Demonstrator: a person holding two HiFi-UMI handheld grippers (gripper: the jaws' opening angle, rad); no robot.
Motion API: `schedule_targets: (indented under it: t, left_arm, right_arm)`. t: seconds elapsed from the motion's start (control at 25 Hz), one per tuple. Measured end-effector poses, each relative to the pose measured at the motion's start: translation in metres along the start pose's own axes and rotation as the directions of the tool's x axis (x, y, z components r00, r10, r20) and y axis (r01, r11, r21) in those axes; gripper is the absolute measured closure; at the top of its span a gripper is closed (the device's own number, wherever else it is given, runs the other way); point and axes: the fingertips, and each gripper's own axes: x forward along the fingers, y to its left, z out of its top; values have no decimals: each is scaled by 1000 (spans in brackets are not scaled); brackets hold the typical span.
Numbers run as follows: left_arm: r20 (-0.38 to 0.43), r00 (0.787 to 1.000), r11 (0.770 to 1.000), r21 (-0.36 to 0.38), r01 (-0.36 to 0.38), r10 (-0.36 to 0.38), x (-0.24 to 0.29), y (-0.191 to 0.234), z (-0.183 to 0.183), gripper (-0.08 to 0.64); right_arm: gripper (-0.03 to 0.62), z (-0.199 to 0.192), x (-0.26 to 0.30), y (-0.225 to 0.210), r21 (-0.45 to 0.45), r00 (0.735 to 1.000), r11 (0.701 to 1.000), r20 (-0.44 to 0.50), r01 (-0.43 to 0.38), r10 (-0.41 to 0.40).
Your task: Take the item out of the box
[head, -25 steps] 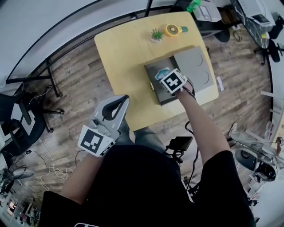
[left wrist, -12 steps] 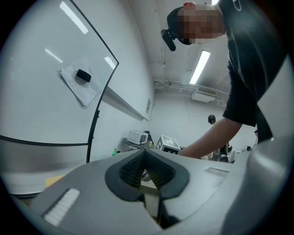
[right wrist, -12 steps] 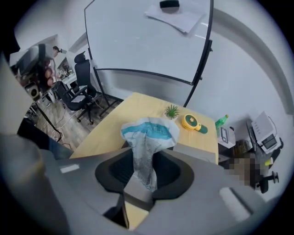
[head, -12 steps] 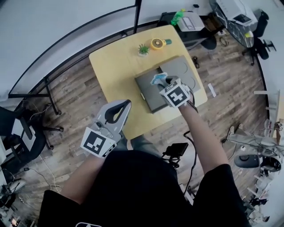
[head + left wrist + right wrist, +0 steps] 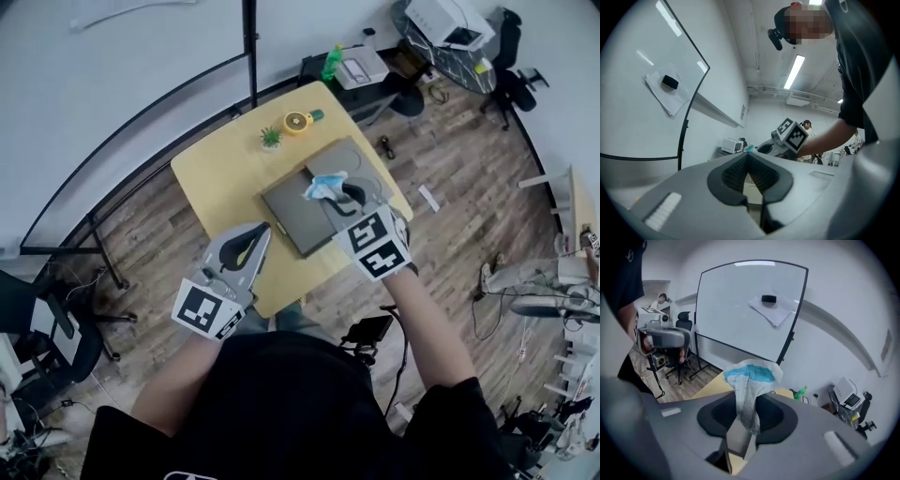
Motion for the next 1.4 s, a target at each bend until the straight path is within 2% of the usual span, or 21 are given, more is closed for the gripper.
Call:
schedule_targets:
  t: [0.28, 0.44, 0.6, 0.76, 0.96, 1.4]
  left_arm:
    - [30, 999, 998, 47, 34, -36, 11, -9, 25, 560]
    - [43, 998, 997, 71, 41, -44, 11, -11, 36, 560]
    - [34, 998, 996, 75, 48, -51, 12, -13, 41, 560]
    - [45, 997, 995, 86, 58, -62, 13, -12, 43, 560]
    - [37, 997, 994, 84, 67, -70, 14, -14, 44, 560]
    - [51, 995, 992, 99, 79, -84, 17, -14, 48, 560]
  right_arm:
    - [480, 26, -56, -2, 9, 984, 995, 144, 104, -104]
    - [480, 32, -78, 1, 69, 964, 989, 222, 131, -143]
    - [480, 39, -100, 2, 153, 925, 974, 318, 167, -209]
    - [480, 43, -115, 6, 178, 890, 961, 370, 212, -265]
    - [480, 44, -127, 15, 238, 845, 947, 442, 214, -302]
    - [480, 47, -141, 27, 265, 772, 935, 533, 238, -347]
